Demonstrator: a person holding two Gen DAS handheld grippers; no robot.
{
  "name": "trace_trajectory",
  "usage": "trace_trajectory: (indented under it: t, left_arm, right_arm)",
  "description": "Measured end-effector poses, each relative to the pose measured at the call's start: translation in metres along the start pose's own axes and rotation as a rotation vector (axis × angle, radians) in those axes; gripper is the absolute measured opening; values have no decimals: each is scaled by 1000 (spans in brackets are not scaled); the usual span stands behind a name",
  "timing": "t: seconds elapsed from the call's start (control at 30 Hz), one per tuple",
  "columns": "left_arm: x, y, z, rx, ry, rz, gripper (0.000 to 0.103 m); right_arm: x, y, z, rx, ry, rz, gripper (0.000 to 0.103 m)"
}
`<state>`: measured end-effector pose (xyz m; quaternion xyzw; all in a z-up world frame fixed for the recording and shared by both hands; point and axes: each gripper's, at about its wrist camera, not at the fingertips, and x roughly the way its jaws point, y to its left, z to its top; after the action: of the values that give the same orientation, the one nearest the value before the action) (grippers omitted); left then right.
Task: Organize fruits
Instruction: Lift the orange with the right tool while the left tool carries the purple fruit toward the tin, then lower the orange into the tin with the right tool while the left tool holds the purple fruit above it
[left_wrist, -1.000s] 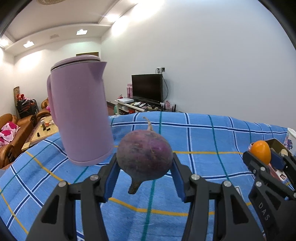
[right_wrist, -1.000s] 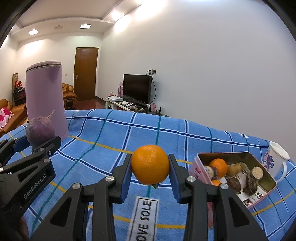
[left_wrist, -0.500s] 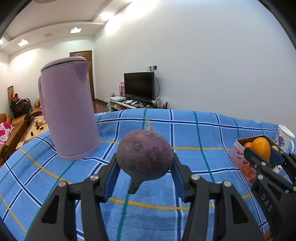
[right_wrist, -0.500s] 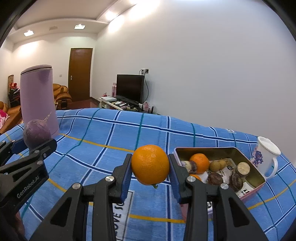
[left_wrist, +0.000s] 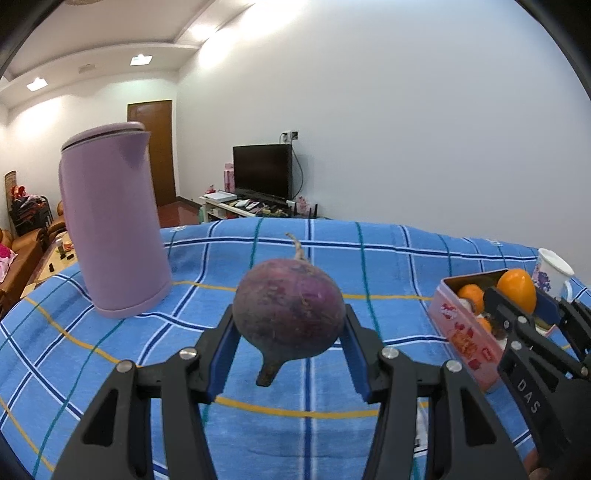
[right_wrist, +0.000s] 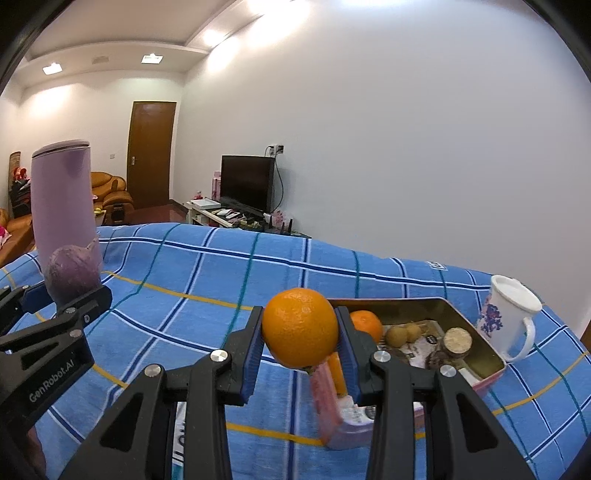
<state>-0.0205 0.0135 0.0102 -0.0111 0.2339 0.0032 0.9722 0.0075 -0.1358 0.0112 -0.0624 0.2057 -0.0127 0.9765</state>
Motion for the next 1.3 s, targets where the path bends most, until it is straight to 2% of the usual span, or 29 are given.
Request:
trace_trajectory:
  t: [0.67, 1.3]
  left_arm:
    - [-6, -76, 0, 75, 2, -91, 55]
    - [-9, -120, 5, 114, -10, -146, 55]
  right_arm:
    - [-9, -53, -3, 47, -9, -67, 39]
    - [-11, -104, -8, 83, -6, -138, 39]
